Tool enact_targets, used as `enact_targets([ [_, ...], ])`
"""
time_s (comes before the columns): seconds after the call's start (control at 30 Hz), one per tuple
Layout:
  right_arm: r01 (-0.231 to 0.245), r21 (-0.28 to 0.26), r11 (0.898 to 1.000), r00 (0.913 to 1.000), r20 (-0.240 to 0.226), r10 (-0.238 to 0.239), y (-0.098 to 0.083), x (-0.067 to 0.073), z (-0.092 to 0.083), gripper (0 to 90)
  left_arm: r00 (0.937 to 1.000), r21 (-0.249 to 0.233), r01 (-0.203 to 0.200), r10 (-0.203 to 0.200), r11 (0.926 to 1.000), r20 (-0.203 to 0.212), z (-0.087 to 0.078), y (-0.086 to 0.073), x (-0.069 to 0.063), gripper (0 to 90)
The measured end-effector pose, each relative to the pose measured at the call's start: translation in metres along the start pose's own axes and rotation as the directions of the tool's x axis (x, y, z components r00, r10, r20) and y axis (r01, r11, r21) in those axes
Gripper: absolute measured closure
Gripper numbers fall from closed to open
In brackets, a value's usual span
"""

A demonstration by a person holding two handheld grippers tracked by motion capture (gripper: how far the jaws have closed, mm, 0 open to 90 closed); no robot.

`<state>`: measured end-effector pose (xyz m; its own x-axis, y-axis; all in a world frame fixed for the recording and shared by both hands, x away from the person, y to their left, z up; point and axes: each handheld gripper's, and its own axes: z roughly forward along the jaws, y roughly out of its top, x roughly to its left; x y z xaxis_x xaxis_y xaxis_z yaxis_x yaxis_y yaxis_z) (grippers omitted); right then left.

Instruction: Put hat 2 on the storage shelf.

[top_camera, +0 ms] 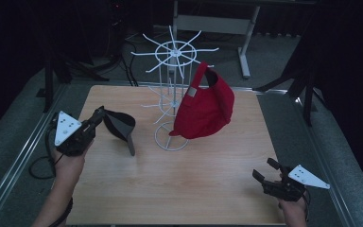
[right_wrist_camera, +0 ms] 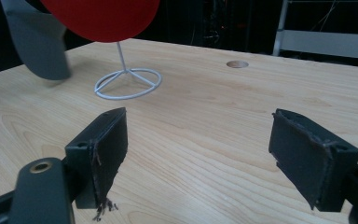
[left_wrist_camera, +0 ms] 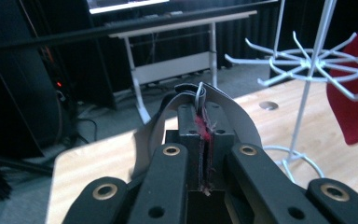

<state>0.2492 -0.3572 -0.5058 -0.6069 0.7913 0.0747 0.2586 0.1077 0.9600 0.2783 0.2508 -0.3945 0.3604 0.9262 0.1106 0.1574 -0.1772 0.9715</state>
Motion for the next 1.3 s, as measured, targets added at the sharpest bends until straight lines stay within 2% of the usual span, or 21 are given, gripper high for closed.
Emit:
enact_targets([
  [0.2, -0.002, 0.000, 1.000, 1.0000, 0.001, 0.002, 0.000, -0.002, -0.001, 19.3, 0.9999, -0.023, -0.015, 0.015, 0.9996, -0.002, -0.003, 0.015, 0.000, 88.8],
  [0.37, -0.005, 0.001, 1.000, 1.0000, -0.002, 0.005, 0.000, 0.000, 0.000, 19.3, 0.9996, -0.076, -0.017, 0.016, 0.9970, -0.021, -0.020, 0.031, 0.006, 88.8],
  [0.47, -0.004, 0.001, 1.000, 1.0000, -0.003, 0.004, 0.000, 0.000, 0.001, 19.3, 0.9997, -0.092, -0.020, 0.019, 0.9956, -0.019, -0.026, 0.038, 0.008, 88.8],
  [0.67, -0.002, -0.002, 1.000, 1.0000, -0.001, 0.002, 0.000, 0.000, 0.001, 19.3, 0.9984, -0.122, -0.051, 0.048, 0.9912, -0.028, -0.034, 0.062, 0.011, 88.7],
  [0.77, 0.001, 0.000, 1.000, 1.0000, 0.002, -0.001, -0.001, 0.000, 0.001, 19.3, 0.9982, -0.143, -0.058, 0.055, 0.9881, -0.022, -0.031, 0.080, 0.011, 88.7],
  [0.97, -0.005, -0.002, 1.000, 1.0000, 0.004, 0.005, -0.001, -0.001, 0.000, 19.3, 0.9992, -0.193, -0.035, 0.039, 0.9806, 0.012, -0.029, 0.107, 0.010, 88.7],
  [1.13, -0.005, -0.005, 1.000, 0.9999, 0.010, 0.005, -0.002, -0.002, -0.003, 19.3, 0.9978, -0.231, -0.037, 0.049, 0.9723, 0.044, -0.031, 0.118, 0.000, 88.7],
  [1.3, -0.012, -0.006, 1.000, 0.9998, 0.012, 0.012, -0.003, -0.003, -0.004, 19.3, 0.9955, -0.232, -0.052, 0.069, 0.9714, 0.065, -0.026, 0.123, -0.009, 88.6],
])
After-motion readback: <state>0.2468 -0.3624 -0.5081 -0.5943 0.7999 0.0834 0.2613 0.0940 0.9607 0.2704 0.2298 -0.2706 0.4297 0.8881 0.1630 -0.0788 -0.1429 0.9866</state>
